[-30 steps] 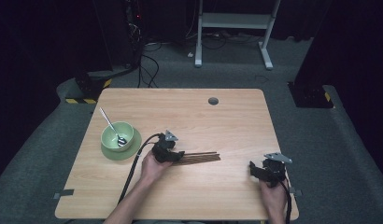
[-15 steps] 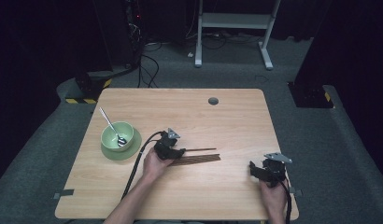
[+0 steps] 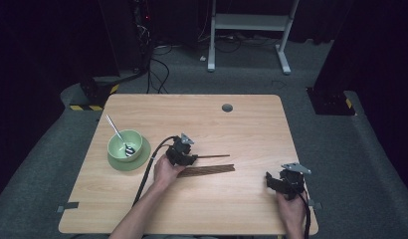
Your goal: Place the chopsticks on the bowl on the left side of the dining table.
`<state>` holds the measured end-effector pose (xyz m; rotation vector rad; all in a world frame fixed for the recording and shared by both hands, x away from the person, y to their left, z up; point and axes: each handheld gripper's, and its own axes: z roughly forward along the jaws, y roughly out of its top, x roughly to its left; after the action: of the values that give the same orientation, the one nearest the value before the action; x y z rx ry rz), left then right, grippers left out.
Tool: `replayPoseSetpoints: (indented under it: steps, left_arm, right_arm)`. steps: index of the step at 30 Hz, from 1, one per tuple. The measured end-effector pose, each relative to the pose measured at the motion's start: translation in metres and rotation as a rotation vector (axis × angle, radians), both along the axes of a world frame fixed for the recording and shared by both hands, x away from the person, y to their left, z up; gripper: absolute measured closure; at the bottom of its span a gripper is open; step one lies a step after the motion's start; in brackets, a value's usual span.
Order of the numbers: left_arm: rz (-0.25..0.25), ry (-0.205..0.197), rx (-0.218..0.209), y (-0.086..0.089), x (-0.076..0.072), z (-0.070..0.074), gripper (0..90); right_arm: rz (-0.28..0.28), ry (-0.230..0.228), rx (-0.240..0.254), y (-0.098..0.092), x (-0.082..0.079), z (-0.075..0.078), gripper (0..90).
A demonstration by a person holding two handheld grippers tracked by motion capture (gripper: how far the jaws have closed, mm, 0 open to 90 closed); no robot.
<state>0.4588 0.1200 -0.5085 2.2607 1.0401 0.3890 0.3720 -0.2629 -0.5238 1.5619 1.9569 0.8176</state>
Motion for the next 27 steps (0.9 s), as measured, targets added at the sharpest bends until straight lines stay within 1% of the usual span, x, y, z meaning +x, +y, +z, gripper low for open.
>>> replayPoseSetpoints:
  steps: [1, 9, 10, 12, 14, 19, 22, 27]
  left_arm:
    - [-0.002, 0.001, 0.002, 0.000, 0.001, 0.000, 60.2]
    - [-0.013, 0.004, 0.003, 0.002, 0.005, 0.001, 66.1]
    - [-0.018, 0.004, 0.009, 0.003, 0.007, 0.001, 66.9]
    - [-0.014, 0.005, 0.003, 0.003, 0.007, 0.001, 67.8]
    - [-0.018, 0.006, 0.009, 0.004, 0.008, 0.001, 70.0]
    - [-0.021, 0.009, 0.015, 0.005, 0.011, 0.002, 72.1]
    - [-0.014, 0.010, 0.011, 0.006, 0.012, 0.002, 73.7]
    - [-0.020, 0.009, 0.021, 0.006, 0.015, 0.002, 74.7]
  right_arm:
    - [0.000, 0.000, 0.000, 0.000, 0.000, 0.000, 22.7]
    - [0.000, 0.000, 0.000, 0.000, 0.000, 0.000, 22.7]
    - [0.000, 0.000, 0.000, 0.000, 0.000, 0.000, 22.7]
    - [0.000, 0.000, 0.000, 0.000, 0.000, 0.000, 22.7]
    - [0.000, 0.000, 0.000, 0.000, 0.000, 0.000, 22.7]
    - [0.000, 0.000, 0.000, 0.000, 0.000, 0.000, 22.7]
    - [0.000, 0.000, 0.000, 0.000, 0.000, 0.000, 22.7]
    - [0.003, -0.001, 0.000, 0.000, 0.000, 0.000, 23.2]
